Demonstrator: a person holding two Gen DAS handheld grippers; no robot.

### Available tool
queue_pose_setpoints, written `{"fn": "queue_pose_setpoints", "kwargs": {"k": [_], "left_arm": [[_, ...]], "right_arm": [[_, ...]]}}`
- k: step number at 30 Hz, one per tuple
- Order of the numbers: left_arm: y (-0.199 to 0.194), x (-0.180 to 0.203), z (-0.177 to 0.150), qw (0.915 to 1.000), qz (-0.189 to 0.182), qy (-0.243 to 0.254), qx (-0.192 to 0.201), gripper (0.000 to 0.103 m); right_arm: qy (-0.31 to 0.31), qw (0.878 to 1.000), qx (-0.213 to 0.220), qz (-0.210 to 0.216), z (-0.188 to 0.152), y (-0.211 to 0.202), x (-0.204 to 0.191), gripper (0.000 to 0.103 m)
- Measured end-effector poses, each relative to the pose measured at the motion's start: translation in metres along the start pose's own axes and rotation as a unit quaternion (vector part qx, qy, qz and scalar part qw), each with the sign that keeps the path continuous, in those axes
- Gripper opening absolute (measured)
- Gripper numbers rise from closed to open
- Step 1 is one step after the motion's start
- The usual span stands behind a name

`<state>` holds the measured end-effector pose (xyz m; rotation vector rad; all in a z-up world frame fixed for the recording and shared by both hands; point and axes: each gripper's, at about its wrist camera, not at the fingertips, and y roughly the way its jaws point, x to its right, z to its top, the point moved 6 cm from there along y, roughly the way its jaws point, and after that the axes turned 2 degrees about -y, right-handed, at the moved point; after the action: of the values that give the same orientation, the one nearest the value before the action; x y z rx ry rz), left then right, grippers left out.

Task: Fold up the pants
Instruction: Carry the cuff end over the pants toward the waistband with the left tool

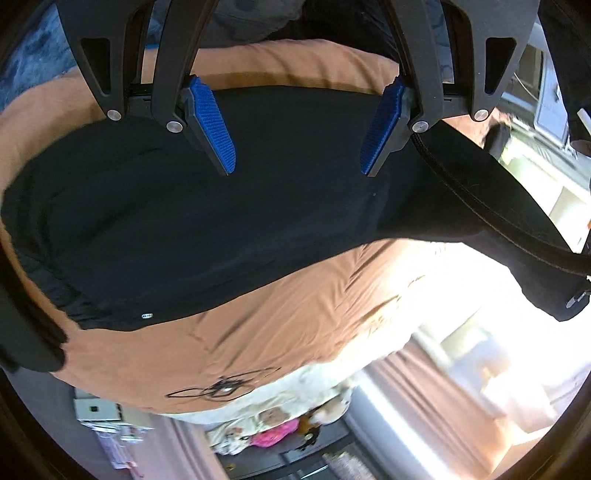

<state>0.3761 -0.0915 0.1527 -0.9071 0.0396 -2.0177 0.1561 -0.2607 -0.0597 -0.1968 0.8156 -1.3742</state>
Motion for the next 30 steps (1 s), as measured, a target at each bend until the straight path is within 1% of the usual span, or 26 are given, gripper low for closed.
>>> {"fn": "queue_pose_setpoints", "kwargs": {"k": [5,11,18,23,25,30], "left_arm": [[0.029,0.042,-0.004,0.9995,-0.016,0.022,-0.016,0.004],[0.059,0.084,-0.014,0.998,-0.035,0.039,-0.036,0.004],[0.093,0.125,-0.026,0.9944,-0.065,0.052,-0.066,0.004],[0.12,0.156,-0.047,0.9907,-0.079,0.061,-0.093,0.004],[0.133,0.165,-0.056,0.9892,-0.085,0.057,-0.104,0.004],[0.173,0.185,-0.083,0.9827,-0.091,0.062,-0.149,0.004]], "right_arm": [[0.021,1.0,0.02,-0.009,-0.005,-0.018,0.024,0.069],[0.055,0.997,0.039,-0.023,-0.012,-0.055,0.06,0.069],[0.079,0.994,0.063,-0.049,-0.018,-0.092,0.075,0.069],[0.099,0.991,0.074,-0.058,-0.029,-0.112,0.088,0.069],[0.107,0.99,0.073,-0.061,-0.035,-0.115,0.091,0.069],[0.123,0.987,0.067,-0.073,-0.048,-0.125,0.098,0.069]]}}
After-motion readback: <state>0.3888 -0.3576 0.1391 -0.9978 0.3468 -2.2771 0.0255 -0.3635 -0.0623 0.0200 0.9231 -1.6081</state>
